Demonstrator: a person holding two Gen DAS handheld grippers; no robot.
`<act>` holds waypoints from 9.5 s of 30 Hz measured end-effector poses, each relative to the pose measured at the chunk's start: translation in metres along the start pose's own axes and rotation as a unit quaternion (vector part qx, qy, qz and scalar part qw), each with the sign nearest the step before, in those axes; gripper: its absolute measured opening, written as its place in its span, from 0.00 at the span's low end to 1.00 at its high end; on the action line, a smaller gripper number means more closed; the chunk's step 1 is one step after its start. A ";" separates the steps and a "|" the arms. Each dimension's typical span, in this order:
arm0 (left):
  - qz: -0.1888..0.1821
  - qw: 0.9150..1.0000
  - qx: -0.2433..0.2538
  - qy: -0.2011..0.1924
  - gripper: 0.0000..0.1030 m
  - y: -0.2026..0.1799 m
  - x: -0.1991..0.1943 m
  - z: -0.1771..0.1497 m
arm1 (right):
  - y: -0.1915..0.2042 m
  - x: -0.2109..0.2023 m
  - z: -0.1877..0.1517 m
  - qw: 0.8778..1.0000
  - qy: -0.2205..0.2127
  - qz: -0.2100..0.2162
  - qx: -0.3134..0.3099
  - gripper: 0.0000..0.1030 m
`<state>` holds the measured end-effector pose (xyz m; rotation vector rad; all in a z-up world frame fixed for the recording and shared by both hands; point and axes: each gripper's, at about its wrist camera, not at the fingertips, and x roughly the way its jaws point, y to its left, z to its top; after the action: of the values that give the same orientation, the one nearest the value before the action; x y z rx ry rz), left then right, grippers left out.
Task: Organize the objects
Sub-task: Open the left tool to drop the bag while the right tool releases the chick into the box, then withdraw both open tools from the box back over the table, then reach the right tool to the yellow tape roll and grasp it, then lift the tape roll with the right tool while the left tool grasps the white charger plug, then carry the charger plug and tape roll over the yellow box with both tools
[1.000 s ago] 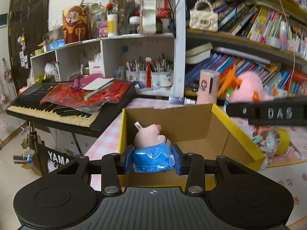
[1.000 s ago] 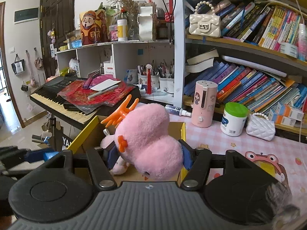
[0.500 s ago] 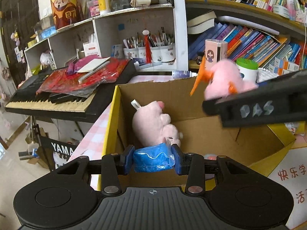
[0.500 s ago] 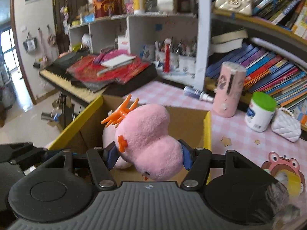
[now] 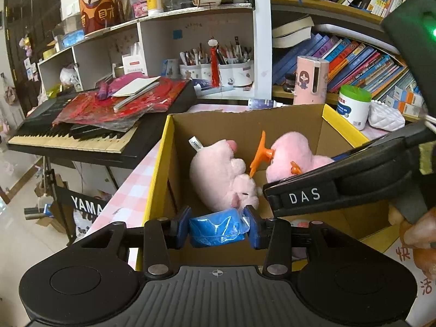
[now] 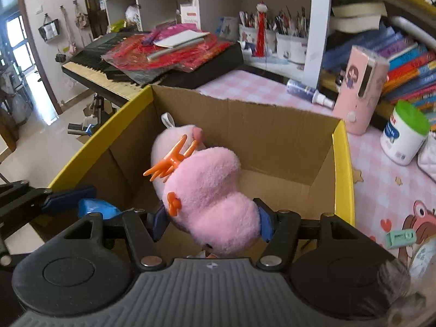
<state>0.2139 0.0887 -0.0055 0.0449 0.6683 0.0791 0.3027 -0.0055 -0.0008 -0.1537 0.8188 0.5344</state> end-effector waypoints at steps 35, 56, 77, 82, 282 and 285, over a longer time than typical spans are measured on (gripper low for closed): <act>-0.022 0.995 -0.030 -0.093 0.87 0.012 -0.090 -0.015 | 0.011 -0.094 -0.032 0.993 -0.107 -0.034 0.039 0.83; -0.007 0.996 -0.087 -0.030 0.89 0.062 -0.143 -0.084 | 0.084 -0.162 -0.121 0.984 -0.141 -0.100 0.034 0.87; -0.043 0.998 -0.035 0.019 0.89 0.045 -0.170 -0.127 | 0.106 -0.183 -0.191 0.985 -0.097 -0.127 0.067 0.90; -0.064 0.997 -0.028 0.034 0.89 0.033 -0.167 -0.129 | 0.098 -0.189 -0.204 0.983 -0.080 -0.141 0.082 0.91; -0.074 0.996 -0.044 0.011 0.64 0.035 -0.168 -0.119 | 0.080 -0.181 -0.200 0.994 -0.035 -0.045 0.097 0.38; -0.076 0.996 -0.047 0.008 0.64 0.043 -0.171 -0.120 | 0.090 -0.181 -0.198 0.994 -0.036 -0.045 0.093 0.38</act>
<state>0.0027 0.1182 0.0089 -0.0974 0.6813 -0.0357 0.0259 -0.0647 0.0034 0.0011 0.7840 0.3744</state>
